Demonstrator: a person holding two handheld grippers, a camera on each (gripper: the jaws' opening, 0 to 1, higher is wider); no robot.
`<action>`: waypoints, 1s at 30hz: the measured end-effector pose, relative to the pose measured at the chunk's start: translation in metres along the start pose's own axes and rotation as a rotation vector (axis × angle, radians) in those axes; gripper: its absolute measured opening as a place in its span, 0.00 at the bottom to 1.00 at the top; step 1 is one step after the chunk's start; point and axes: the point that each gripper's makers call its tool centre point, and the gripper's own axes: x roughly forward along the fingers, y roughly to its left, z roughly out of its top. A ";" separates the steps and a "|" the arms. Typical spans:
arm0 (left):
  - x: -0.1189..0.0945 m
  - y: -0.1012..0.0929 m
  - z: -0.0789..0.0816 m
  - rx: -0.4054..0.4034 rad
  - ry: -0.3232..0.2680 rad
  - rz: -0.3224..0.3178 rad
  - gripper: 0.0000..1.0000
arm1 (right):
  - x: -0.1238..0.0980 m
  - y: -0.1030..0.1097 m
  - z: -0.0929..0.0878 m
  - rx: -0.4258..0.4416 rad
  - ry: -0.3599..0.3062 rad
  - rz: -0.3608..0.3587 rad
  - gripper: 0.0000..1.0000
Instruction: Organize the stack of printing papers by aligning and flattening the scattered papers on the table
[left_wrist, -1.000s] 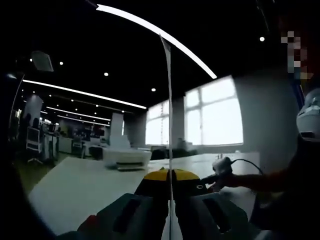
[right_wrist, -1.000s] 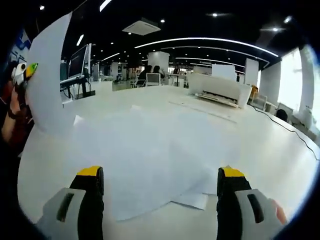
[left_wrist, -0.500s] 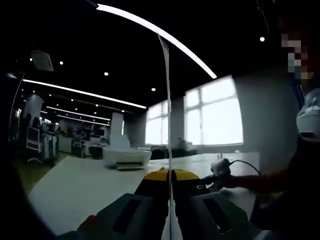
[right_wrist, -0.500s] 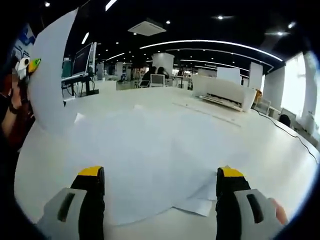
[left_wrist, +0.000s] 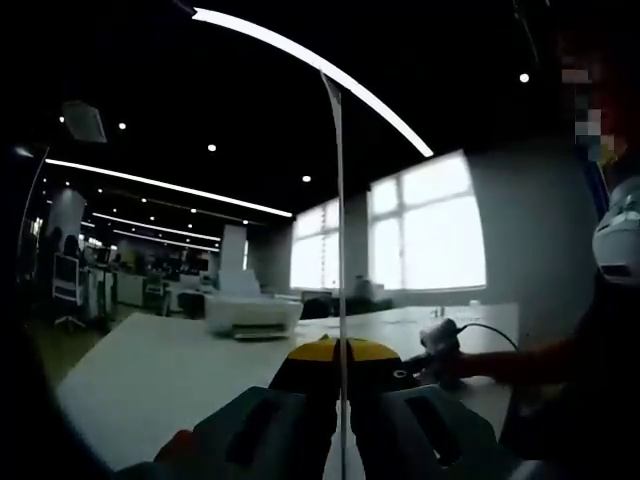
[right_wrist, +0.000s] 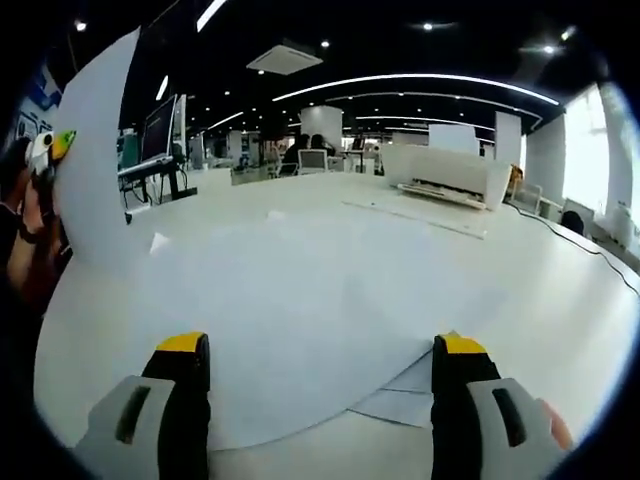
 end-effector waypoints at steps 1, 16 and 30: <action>0.000 0.000 0.000 0.001 0.000 0.000 0.06 | 0.000 0.000 0.000 0.000 -0.002 0.000 0.87; -0.001 0.000 -0.002 -0.004 0.000 -0.001 0.06 | 0.000 0.002 0.002 0.000 -0.006 0.007 0.68; 0.001 -0.002 -0.002 -0.005 0.000 -0.006 0.06 | 0.000 0.021 0.004 -0.036 -0.005 0.075 0.41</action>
